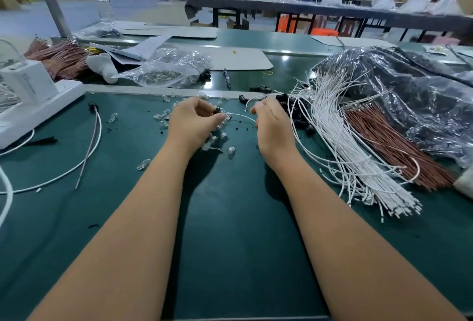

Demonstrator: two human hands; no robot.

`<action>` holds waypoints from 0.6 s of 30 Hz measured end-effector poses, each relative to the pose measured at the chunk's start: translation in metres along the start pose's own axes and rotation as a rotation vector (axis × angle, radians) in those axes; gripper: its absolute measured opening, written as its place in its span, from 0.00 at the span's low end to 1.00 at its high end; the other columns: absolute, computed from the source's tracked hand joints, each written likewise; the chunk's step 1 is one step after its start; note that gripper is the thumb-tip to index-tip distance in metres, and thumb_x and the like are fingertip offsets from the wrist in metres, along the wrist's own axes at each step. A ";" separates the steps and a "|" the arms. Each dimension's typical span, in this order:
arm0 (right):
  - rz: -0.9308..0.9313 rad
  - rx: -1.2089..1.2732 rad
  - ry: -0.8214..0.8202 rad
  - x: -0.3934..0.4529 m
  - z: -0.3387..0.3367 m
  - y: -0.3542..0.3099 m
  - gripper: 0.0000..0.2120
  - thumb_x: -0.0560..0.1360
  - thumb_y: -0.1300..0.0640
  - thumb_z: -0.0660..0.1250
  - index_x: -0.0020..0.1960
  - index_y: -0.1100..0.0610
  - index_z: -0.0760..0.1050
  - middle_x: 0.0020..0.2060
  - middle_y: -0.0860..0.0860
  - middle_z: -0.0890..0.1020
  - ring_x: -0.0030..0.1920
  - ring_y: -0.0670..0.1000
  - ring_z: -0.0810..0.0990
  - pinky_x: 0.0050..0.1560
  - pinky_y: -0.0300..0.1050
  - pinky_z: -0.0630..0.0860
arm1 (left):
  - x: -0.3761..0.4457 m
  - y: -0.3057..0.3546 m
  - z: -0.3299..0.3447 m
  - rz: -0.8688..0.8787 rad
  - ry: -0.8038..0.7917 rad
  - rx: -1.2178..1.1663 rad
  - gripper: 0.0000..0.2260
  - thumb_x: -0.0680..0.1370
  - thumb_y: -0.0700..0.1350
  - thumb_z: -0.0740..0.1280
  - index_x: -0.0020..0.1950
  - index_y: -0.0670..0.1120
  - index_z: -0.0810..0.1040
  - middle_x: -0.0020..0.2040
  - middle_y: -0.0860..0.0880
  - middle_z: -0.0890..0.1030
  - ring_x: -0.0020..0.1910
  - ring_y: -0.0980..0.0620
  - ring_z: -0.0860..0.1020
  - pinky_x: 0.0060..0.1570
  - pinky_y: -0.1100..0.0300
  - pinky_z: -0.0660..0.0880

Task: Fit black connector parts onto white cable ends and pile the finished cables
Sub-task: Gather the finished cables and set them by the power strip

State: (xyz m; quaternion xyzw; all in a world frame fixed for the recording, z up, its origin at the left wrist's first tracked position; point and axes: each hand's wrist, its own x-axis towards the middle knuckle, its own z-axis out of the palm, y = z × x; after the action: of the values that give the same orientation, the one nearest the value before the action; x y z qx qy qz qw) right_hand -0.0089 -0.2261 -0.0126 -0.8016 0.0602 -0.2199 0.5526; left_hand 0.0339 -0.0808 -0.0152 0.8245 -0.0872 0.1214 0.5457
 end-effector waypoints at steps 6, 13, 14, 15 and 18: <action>-0.160 -0.056 0.004 -0.002 -0.006 0.000 0.08 0.80 0.57 0.62 0.43 0.53 0.73 0.31 0.47 0.74 0.32 0.46 0.71 0.37 0.43 0.70 | -0.004 0.001 0.002 0.044 -0.020 -0.022 0.07 0.71 0.42 0.75 0.49 0.46 0.83 0.42 0.50 0.83 0.40 0.56 0.79 0.48 0.57 0.78; -0.161 -0.041 -0.049 -0.003 -0.007 0.002 0.10 0.81 0.59 0.59 0.53 0.57 0.80 0.35 0.50 0.79 0.32 0.41 0.70 0.34 0.33 0.68 | -0.008 0.013 0.006 -0.027 0.023 -0.440 0.08 0.75 0.41 0.71 0.50 0.53 0.80 0.42 0.55 0.82 0.39 0.61 0.80 0.41 0.70 0.74; -0.160 -0.054 -0.067 -0.003 -0.007 0.002 0.12 0.82 0.61 0.58 0.59 0.58 0.78 0.36 0.48 0.77 0.32 0.39 0.71 0.33 0.29 0.68 | -0.008 0.014 0.007 -0.055 -0.012 -0.487 0.09 0.76 0.40 0.70 0.52 0.53 0.80 0.42 0.54 0.82 0.39 0.61 0.80 0.40 0.69 0.75; -0.158 -0.052 -0.089 -0.003 -0.008 0.002 0.14 0.82 0.62 0.56 0.64 0.59 0.76 0.37 0.46 0.76 0.31 0.38 0.70 0.33 0.27 0.68 | -0.009 0.014 0.007 -0.078 -0.045 -0.526 0.10 0.77 0.38 0.68 0.53 0.53 0.79 0.42 0.54 0.83 0.39 0.60 0.80 0.40 0.68 0.75; -0.168 -0.016 -0.124 -0.007 -0.008 0.001 0.16 0.81 0.65 0.56 0.68 0.59 0.69 0.39 0.52 0.79 0.27 0.38 0.70 0.29 0.31 0.69 | -0.010 0.014 0.006 -0.100 -0.101 -0.573 0.09 0.78 0.36 0.67 0.52 0.50 0.80 0.43 0.51 0.84 0.42 0.57 0.82 0.42 0.66 0.76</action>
State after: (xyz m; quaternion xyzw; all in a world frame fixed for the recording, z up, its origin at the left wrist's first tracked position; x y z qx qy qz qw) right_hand -0.0183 -0.2312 -0.0126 -0.8204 -0.0395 -0.2150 0.5284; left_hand 0.0217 -0.0917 -0.0085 0.6453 -0.1044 0.0237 0.7564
